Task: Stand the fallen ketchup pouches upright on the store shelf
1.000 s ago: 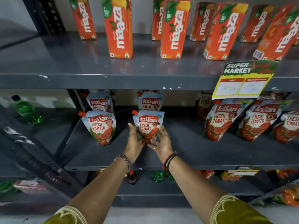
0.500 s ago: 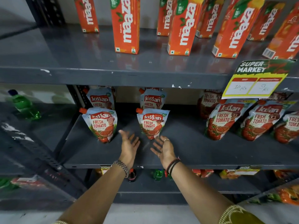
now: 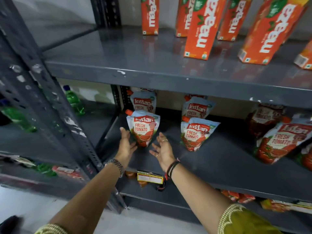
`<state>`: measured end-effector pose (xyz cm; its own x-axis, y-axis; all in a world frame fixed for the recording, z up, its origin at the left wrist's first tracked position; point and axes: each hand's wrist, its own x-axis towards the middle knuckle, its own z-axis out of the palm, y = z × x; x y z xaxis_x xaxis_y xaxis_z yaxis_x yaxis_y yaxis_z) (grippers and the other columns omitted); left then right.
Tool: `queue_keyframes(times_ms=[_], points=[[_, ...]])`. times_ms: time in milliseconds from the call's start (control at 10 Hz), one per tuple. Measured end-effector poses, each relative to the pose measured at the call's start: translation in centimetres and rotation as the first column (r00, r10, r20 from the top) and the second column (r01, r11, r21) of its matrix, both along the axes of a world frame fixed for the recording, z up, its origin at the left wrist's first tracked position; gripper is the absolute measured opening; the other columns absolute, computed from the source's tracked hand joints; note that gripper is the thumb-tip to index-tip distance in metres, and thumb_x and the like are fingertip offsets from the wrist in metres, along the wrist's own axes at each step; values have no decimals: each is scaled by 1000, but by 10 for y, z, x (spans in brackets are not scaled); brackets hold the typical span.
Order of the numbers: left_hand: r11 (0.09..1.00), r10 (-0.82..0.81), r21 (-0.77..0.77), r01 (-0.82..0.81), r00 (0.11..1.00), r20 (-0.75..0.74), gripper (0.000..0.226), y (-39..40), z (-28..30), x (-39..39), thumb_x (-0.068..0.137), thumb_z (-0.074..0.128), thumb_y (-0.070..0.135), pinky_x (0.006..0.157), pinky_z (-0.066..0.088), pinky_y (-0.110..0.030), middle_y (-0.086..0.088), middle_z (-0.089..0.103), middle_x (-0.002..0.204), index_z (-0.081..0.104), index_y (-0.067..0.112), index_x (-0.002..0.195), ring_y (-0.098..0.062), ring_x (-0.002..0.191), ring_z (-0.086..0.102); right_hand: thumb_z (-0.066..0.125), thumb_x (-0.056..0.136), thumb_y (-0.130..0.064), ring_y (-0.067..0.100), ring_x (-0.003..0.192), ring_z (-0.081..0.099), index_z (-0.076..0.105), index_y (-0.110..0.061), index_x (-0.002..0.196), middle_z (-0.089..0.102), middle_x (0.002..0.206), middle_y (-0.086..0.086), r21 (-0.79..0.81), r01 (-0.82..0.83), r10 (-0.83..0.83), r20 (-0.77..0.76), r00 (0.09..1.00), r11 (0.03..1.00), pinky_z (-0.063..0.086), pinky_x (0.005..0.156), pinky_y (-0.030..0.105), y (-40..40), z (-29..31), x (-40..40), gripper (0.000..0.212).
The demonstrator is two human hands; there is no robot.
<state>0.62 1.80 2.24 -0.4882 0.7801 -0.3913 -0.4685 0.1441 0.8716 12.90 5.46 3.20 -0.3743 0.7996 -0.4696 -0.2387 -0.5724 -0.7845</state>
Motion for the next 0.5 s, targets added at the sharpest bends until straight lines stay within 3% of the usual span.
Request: queue_keyframes(times_ms=[100, 200, 400, 500], points=[[998, -34, 58, 32, 999, 37, 76, 9, 0, 0, 87, 15, 67, 111, 34, -46, -7, 38, 150, 35, 19, 143, -32, 133, 42, 31, 98, -33, 27, 131, 45, 41, -31, 132, 45, 144, 3, 20, -33, 33, -16, 999, 999, 33, 110, 48, 3, 4, -16, 36], [996, -21, 89, 17, 999, 41, 73, 13, -4, -1, 89, 15, 65, 107, 38, -41, -4, 48, 138, 39, 18, 139, -28, 127, 47, 32, 97, -34, 27, 127, 49, 42, -29, 135, 50, 140, 3, 33, -24, 24, 25, 999, 999, 33, 110, 47, 8, 0, -24, 39], [997, -4, 79, 4, 1000, 0, 72, 13, -6, 0, 90, 14, 63, 110, 36, -41, -6, 40, 148, 34, 19, 143, -30, 133, 43, 31, 98, -29, 27, 128, 49, 35, -29, 141, 44, 146, 2, 48, -19, 17, 29, 999, 999, 33, 111, 47, 14, -4, -21, 43], [994, 103, 49, -99, 991, -89, 63, 6, -5, 11, 95, 20, 53, 113, 31, -40, -4, 36, 151, 30, 16, 145, -27, 137, 37, 33, 98, -22, 27, 134, 42, 33, -20, 143, 38, 150, 5, 56, 6, -10, 72, 997, 998, 32, 111, 46, 15, -9, -8, 45]])
